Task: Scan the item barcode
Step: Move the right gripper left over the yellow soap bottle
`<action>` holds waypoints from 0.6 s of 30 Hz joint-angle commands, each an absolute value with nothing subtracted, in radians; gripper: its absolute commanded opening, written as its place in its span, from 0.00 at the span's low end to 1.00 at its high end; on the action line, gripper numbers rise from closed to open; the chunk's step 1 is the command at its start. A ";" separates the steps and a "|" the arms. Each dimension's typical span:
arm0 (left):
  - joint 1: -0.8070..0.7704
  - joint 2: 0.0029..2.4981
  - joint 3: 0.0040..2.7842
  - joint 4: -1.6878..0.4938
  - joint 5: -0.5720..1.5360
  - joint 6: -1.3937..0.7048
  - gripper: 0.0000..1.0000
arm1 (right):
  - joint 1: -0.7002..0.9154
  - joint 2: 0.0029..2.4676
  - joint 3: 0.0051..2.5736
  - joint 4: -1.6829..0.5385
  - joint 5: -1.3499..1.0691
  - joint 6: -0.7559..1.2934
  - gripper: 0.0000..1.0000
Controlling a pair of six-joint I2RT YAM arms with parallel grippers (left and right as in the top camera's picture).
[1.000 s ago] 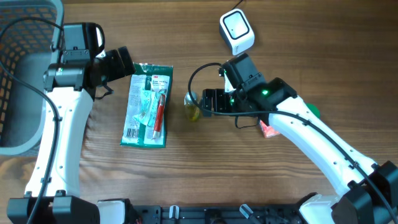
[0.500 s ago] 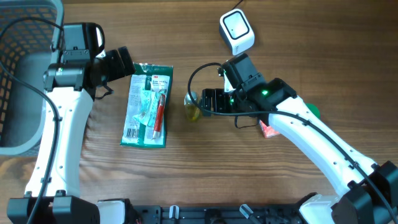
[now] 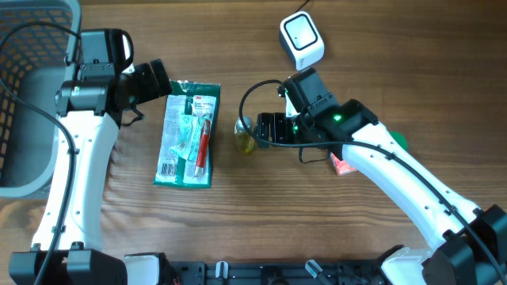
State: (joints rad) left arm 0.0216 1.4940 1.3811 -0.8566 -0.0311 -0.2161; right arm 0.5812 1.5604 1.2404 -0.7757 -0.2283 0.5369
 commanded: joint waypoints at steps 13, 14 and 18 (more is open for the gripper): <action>0.025 1.487 1.395 -0.854 -0.027 -0.225 1.00 | 0.586 1.567 1.316 -0.791 -0.211 0.520 1.00; 0.025 1.487 1.395 -0.854 -0.027 -0.225 1.00 | 0.586 1.567 1.340 -0.805 -0.211 0.520 0.99; 0.025 1.487 1.395 -0.854 -0.027 -0.225 1.00 | 0.586 1.567 1.475 -0.884 -0.212 0.519 1.00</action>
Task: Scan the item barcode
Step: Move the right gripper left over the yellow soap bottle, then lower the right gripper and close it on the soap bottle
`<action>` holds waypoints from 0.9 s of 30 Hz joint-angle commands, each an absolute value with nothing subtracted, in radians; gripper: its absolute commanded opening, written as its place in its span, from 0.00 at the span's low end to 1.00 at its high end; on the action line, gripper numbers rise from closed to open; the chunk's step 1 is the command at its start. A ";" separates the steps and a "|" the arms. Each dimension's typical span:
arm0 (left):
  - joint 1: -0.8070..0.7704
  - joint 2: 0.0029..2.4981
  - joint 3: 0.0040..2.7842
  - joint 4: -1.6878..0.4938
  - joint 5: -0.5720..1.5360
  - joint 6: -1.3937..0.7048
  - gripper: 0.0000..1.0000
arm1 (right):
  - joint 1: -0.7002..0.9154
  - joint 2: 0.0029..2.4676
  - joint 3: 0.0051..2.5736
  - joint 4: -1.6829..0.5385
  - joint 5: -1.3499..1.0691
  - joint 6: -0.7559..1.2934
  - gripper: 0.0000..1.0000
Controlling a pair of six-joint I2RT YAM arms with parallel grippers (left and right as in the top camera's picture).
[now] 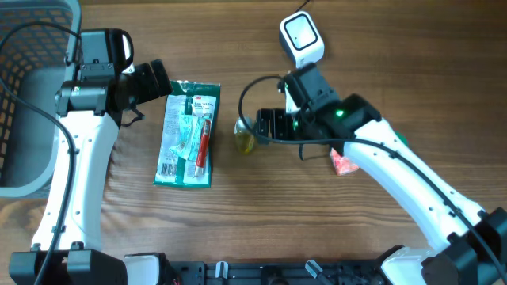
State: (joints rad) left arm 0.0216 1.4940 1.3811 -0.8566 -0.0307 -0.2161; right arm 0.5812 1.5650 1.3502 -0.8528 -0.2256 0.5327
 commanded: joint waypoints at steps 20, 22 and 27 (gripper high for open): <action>0.025 1.487 1.395 -0.854 -0.027 -0.225 1.00 | 0.761 1.646 1.549 -0.912 0.073 0.471 0.99; 0.025 1.487 1.395 -0.854 -0.027 -0.225 1.00 | 0.773 1.663 1.549 -0.904 0.092 0.471 1.00; 0.025 1.486 1.395 -0.854 -0.027 -0.225 1.00 | 0.789 1.721 1.549 -0.883 0.123 0.476 1.00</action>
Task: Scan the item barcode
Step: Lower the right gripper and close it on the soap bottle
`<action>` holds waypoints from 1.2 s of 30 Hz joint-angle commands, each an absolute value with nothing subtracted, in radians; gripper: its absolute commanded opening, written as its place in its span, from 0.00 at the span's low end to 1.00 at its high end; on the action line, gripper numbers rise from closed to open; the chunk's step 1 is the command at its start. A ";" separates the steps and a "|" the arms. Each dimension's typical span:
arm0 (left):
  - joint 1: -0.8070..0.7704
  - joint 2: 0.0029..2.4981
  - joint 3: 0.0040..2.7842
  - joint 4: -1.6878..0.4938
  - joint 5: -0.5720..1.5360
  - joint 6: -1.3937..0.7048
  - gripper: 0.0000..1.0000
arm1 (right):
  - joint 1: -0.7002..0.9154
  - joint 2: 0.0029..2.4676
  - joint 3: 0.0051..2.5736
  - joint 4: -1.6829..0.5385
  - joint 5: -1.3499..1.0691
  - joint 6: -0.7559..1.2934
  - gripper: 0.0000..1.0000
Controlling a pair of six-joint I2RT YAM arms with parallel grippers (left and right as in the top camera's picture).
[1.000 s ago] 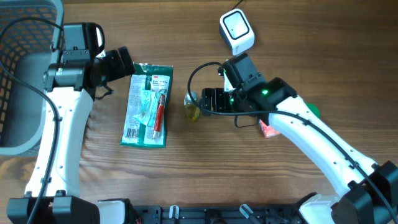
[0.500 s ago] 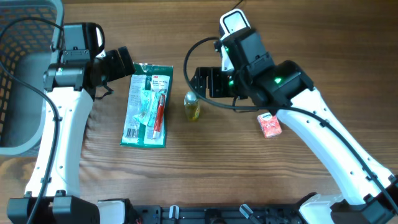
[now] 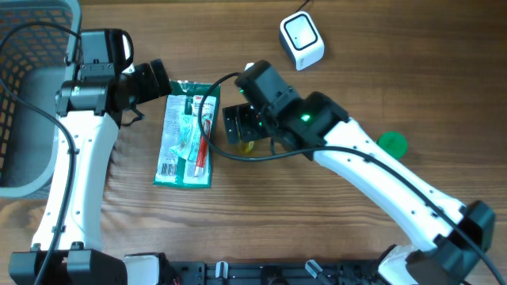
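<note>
A green blister pack (image 3: 188, 134) holding a red-handled tool lies flat left of centre, with its barcode (image 3: 167, 168) at the lower left corner. The white scanner (image 3: 302, 39) sits at the far edge. My right gripper (image 3: 231, 125) hovers at the pack's right edge, jaws apparently open with nothing in them, partly covering a small yellowish jar (image 3: 246, 145). My left gripper (image 3: 164, 80) rests by the pack's top left corner; its fingers are too dark to read.
A grey basket (image 3: 24, 95) fills the far left. A green lid (image 3: 391, 143) lies right of my right arm. Black cables loop around both arms.
My right gripper has moved left from beside the yellowish jar to over it, reaching the pack's right edge. The red item under the right arm is now hidden. The left arm has not moved.
At first my right gripper was to the right of the yellowish jar, below the scanner. It then stood much the same, turned slightly. Now it is further left, at the pack's edge. The pack, the scanner and my left arm stayed put throughout.
</note>
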State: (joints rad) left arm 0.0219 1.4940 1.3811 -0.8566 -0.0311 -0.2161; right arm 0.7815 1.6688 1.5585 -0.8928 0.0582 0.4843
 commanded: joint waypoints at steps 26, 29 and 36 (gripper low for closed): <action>0.025 1.487 1.395 -0.854 -0.027 -0.225 1.00 | 0.789 1.934 1.549 -0.852 0.112 0.788 0.98; 0.025 1.487 1.395 -0.854 -0.027 -0.225 1.00 | 0.789 1.940 1.549 -0.845 0.101 0.788 0.89; 0.025 1.487 1.395 -0.854 -0.027 -0.225 1.00 | 0.789 1.940 1.549 -0.840 0.082 0.785 0.63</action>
State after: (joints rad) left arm 0.0216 1.4940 1.3811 -0.8566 -0.0311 -0.2161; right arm 0.7856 1.9209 1.5585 -0.8406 0.0891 0.7860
